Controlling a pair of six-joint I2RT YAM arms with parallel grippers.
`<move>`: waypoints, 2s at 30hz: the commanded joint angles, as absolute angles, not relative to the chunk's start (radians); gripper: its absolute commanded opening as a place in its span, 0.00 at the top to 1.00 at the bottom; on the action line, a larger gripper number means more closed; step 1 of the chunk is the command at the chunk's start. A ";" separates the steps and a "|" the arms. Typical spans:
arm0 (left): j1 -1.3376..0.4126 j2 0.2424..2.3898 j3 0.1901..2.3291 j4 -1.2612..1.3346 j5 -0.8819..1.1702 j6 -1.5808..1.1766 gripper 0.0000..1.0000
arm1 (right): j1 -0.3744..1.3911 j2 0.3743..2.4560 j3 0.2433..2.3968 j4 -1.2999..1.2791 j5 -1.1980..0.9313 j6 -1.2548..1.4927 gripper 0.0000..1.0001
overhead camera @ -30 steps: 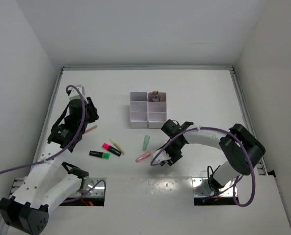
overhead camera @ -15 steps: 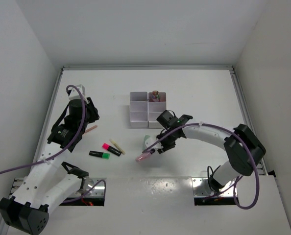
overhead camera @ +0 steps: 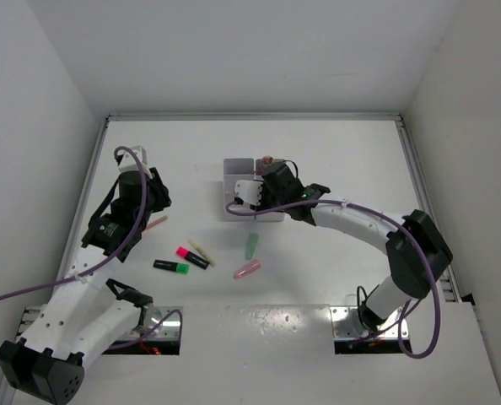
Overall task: Sort the stationery into containers
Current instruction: Place the stationery in the storage box, then pick up the stationery from the center of the board.
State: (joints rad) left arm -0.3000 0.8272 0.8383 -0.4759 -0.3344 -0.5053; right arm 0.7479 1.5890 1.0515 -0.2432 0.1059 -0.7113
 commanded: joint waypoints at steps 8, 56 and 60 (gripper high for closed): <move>-0.290 0.819 0.838 -0.440 -0.325 -0.499 0.58 | 0.732 1.661 1.118 -0.077 0.299 -0.634 1.00; -1.002 1.594 0.980 -0.313 -0.374 -0.821 0.38 | 0.595 1.224 1.016 -0.104 0.222 -0.017 0.63; -1.002 1.649 1.000 -0.292 -0.413 -0.810 0.39 | 0.586 1.200 1.006 -0.095 0.222 -0.017 0.60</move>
